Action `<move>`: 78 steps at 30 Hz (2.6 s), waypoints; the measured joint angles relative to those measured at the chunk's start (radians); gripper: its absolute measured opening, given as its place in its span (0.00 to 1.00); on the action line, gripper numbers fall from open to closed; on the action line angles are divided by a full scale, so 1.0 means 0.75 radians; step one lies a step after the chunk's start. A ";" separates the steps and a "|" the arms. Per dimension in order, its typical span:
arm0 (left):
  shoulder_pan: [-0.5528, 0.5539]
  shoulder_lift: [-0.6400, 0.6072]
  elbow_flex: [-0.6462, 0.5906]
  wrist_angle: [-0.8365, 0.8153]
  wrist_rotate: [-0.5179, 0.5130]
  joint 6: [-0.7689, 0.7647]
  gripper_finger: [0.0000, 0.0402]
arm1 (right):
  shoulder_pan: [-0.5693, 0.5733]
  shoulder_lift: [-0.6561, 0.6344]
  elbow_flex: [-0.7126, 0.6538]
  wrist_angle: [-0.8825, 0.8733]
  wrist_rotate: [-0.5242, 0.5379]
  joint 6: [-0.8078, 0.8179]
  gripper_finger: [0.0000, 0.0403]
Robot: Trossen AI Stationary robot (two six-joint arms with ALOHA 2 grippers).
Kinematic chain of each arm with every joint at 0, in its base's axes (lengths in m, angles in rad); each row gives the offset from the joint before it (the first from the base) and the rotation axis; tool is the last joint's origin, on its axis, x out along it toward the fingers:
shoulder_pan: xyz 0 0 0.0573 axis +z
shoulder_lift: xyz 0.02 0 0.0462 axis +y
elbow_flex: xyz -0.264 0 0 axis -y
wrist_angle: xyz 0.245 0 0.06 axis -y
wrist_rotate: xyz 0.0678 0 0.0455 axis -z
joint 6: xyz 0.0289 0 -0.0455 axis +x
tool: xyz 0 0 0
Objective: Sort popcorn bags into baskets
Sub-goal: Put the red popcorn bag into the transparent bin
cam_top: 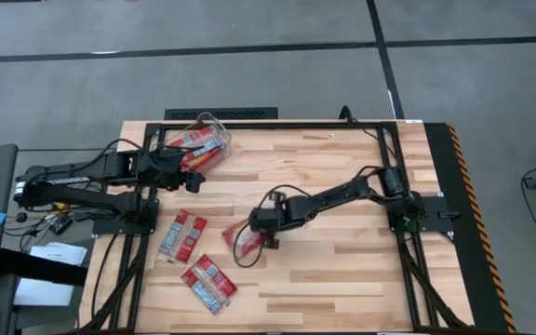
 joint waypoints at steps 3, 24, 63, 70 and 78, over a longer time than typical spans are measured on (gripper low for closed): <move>0.000 0.004 0.000 0.001 -0.006 0.018 0.56 | -0.033 -0.028 -0.033 -0.076 0.006 0.001 0.04; -0.480 0.175 -0.734 1.187 -0.129 -0.584 0.56 | 0.077 -0.476 -0.582 0.629 -0.040 0.160 0.06; -0.582 0.949 -0.526 1.552 -0.292 -0.986 0.56 | 0.039 -0.177 -0.403 0.694 -0.290 0.025 0.03; -0.581 1.010 -0.471 1.534 -0.258 -0.986 0.56 | 0.010 -0.112 -0.404 0.700 -0.322 0.039 0.06; -0.581 1.063 -0.458 1.544 -0.260 -1.003 0.56 | -0.066 -0.081 -0.404 0.790 -0.364 0.039 0.04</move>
